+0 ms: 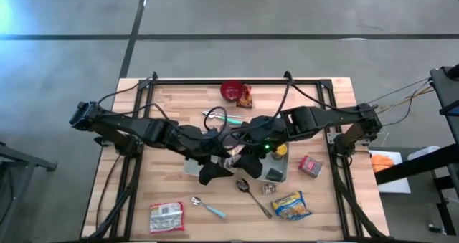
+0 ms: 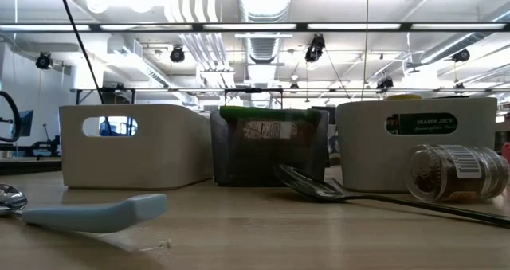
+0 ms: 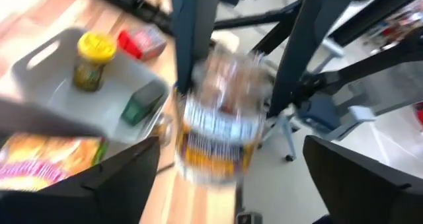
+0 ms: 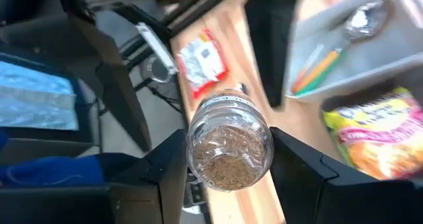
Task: Pick & Place Food Item
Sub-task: Put the left brown seasoning into the right gray bin
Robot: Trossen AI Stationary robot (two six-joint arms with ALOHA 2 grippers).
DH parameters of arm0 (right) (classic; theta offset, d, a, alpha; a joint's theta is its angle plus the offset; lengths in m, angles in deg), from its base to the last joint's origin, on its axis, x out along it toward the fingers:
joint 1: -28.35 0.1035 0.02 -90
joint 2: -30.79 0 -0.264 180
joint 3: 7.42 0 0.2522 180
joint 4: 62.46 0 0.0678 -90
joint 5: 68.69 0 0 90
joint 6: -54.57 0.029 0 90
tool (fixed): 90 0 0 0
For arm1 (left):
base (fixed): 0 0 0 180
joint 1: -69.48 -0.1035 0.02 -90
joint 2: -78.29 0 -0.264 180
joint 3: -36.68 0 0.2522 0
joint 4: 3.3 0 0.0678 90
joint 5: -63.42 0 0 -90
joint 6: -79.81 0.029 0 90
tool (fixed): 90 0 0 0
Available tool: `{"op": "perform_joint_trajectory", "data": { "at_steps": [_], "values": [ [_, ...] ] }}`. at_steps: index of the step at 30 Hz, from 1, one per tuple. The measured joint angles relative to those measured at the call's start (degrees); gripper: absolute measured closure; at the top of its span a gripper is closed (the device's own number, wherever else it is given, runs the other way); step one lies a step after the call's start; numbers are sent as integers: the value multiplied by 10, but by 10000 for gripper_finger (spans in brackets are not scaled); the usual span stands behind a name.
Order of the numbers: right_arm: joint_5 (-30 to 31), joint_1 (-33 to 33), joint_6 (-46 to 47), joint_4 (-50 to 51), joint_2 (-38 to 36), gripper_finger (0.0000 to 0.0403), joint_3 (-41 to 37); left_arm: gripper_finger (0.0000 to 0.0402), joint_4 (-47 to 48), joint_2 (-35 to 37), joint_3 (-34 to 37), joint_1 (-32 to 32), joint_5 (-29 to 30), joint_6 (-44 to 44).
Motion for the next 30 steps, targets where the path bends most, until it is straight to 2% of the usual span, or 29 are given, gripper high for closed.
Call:
{"op": "perform_joint_trajectory", "data": {
  "at_steps": [11,14,23,30],
  "values": [
    [91,-6,-2,212,1,232,-2,106,219,22,0,15,-2,-115],
    [101,-13,-2,244,3,232,-17,121,234,33,0,25,1,-120],
    [91,-24,-16,242,2,232,-157,158,236,72,0,71,66,-126],
    [81,-17,-39,121,1,232,-265,171,240,85,1,93,109,-131]
  ]
}}
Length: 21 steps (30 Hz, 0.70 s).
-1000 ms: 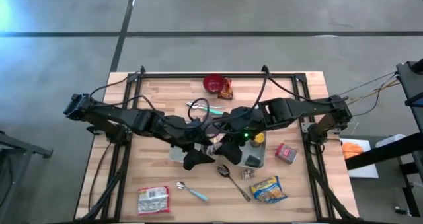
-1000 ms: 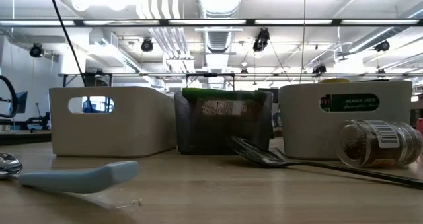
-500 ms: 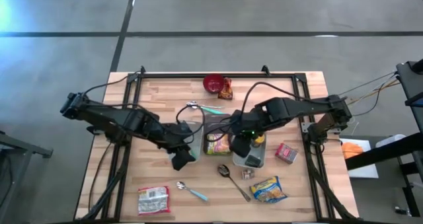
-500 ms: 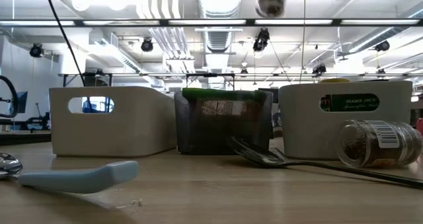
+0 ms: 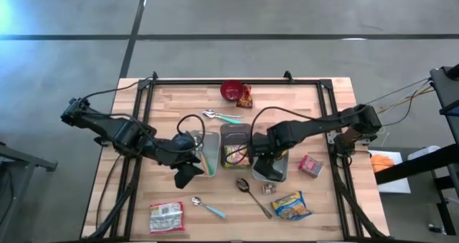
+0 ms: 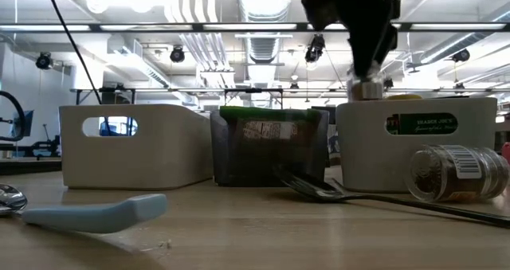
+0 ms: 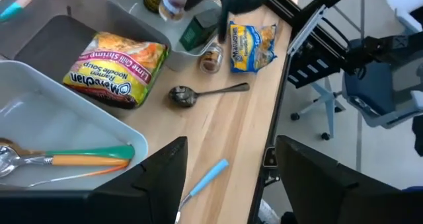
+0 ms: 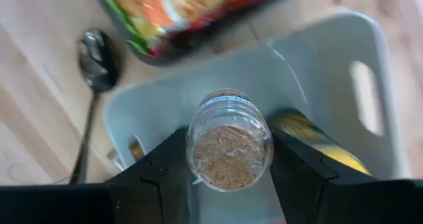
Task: Pick & Place Food Item
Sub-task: Put the left brown seasoning into the right gray bin
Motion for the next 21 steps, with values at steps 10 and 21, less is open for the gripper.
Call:
{"op": "perform_joint_trajectory", "data": {
  "at_steps": [10,21],
  "values": [
    [18,20,-42,-115,0,232,-58,171,36,0,0,2,1,0],
    [25,42,-69,-139,0,232,-96,171,55,0,1,2,1,0]
  ]
}}
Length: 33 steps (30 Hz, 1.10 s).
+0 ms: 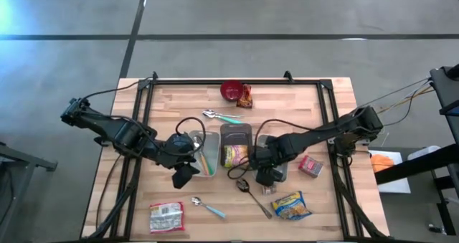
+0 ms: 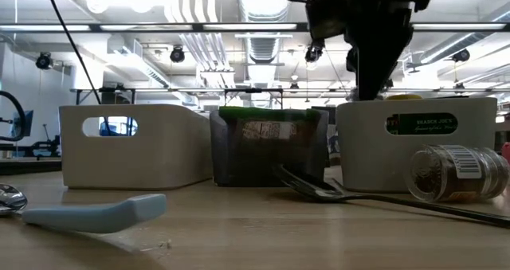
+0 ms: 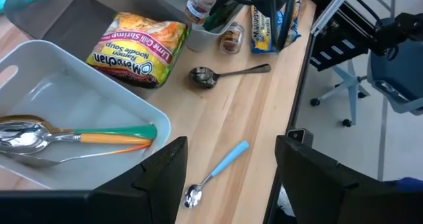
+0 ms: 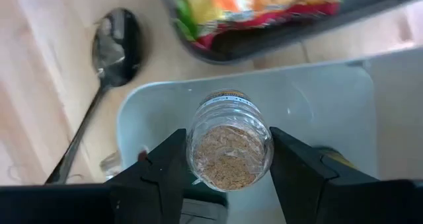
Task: Pick & Place Food Item
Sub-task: Put the left brown seasoning into the right gray bin
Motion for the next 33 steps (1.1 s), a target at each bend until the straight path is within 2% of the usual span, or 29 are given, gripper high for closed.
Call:
{"op": "perform_joint_trajectory", "data": {
  "at_steps": [33],
  "values": [
    [-9,-1,-16,-108,-2,232,-94,171,-12,0,0,0,20,0]
  ]
}}
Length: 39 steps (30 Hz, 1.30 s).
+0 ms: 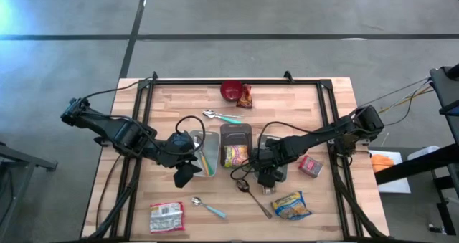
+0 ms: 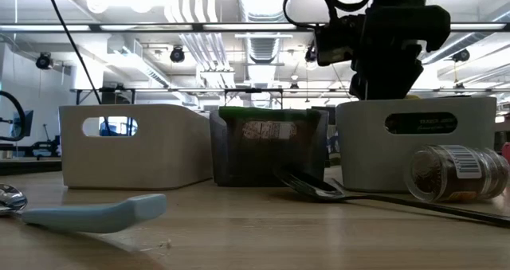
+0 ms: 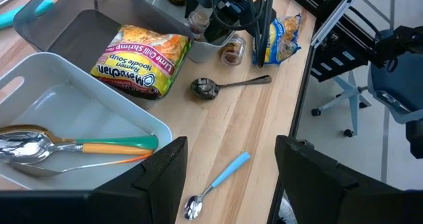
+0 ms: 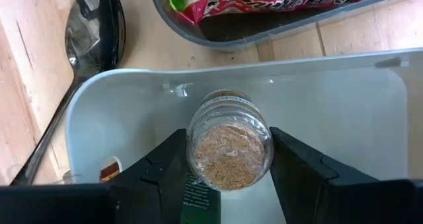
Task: Pick & Place Food Item
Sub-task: Put the left brown seasoning into the right gray bin, then put the red noodle pack into the black bin
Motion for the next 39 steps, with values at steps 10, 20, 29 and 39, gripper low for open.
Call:
{"op": "perform_joint_trajectory", "data": {
  "at_steps": [10,20,29,39],
  "values": [
    [-3,0,0,0,0,224,-1,172,0,0,0,0,2,0],
    [-7,0,2,0,1,159,-1,172,0,0,0,0,2,-2],
    [-6,-1,2,4,4,155,31,172,1,0,0,0,1,-4],
    [3,0,13,109,1,154,104,172,105,0,11,38,-31,-4]
  ]
}}
